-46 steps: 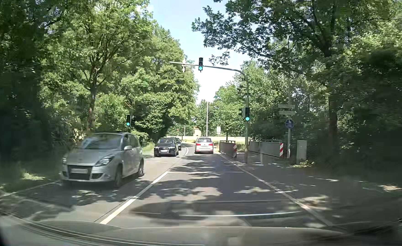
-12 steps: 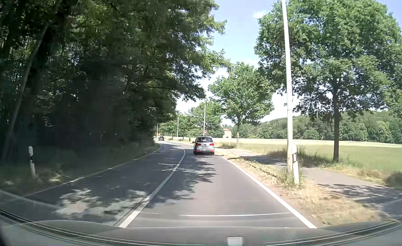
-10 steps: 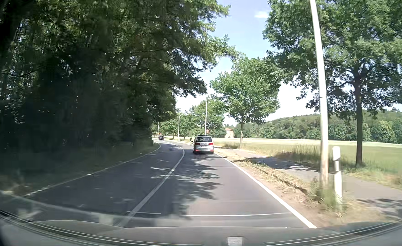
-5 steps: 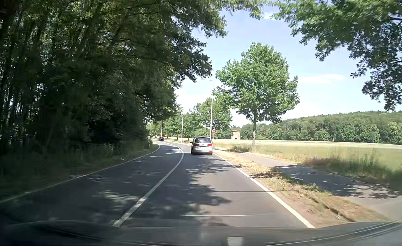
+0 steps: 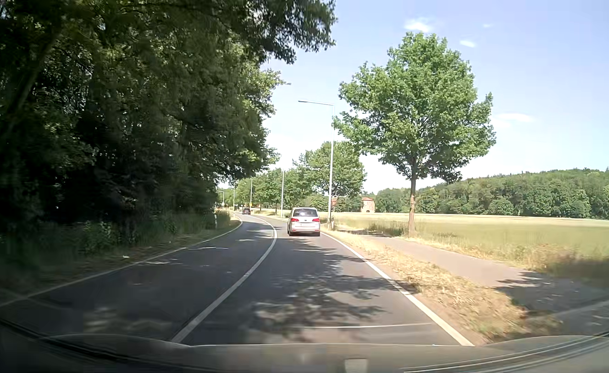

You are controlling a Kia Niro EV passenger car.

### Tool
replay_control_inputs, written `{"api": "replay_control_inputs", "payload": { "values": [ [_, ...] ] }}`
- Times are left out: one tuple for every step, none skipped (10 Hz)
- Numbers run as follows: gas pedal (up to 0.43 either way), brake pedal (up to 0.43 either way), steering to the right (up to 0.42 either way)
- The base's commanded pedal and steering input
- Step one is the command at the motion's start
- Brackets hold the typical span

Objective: Follow the waypoints while adhering to traffic rules and regulations

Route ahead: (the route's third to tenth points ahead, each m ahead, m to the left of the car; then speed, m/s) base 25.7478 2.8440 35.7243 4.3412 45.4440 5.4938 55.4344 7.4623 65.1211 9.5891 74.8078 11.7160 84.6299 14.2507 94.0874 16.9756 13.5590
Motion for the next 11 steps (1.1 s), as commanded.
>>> {"api": "replay_control_inputs", "payload": {
  "values": [
    [0.087, 0.03, -0.015],
    [0.087, 0.03, -0.015],
    [0.087, 0.03, -0.016],
    [0.087, 0.03, -0.015],
    [0.087, 0.03, -0.016],
    [0.087, 0.03, -0.018],
    [0.087, 0.03, -0.02],
    [0.087, 0.03, -0.021],
    [0.087, 0.03, -0.022],
    [0.087, 0.03, -0.022],
    [0.087, 0.03, -0.022]
  ]
}}
